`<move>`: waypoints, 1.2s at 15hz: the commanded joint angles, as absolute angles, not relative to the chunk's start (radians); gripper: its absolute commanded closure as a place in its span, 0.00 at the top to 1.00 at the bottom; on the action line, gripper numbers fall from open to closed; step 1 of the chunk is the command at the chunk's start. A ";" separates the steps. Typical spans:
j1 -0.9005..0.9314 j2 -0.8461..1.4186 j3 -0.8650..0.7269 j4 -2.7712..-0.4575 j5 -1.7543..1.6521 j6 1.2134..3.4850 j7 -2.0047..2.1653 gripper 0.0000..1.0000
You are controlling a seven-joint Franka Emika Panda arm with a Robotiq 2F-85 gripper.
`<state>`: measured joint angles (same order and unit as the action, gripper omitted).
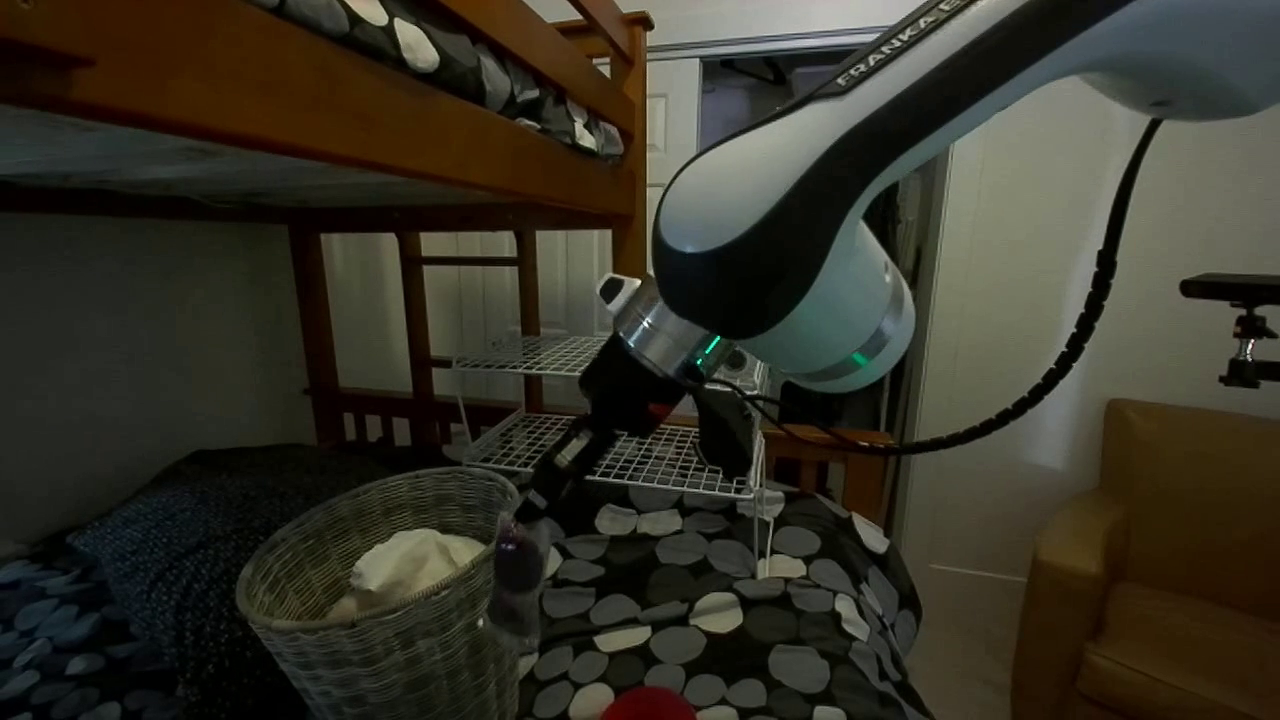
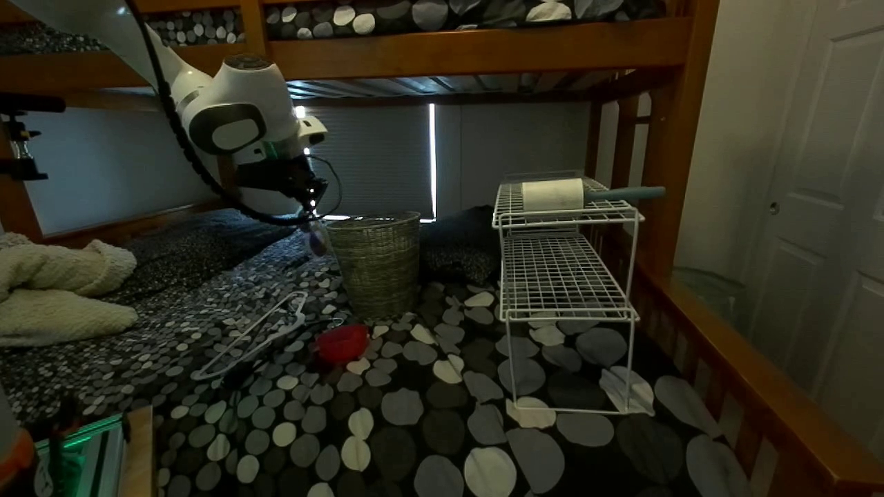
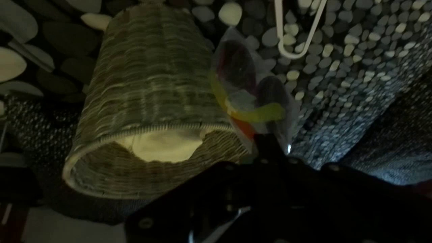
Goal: Put the spice bottle in the basket
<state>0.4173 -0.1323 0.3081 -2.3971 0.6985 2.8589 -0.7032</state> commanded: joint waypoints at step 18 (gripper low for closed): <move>0.479 0.079 0.192 -2.072 1.208 2.993 -0.939 0.70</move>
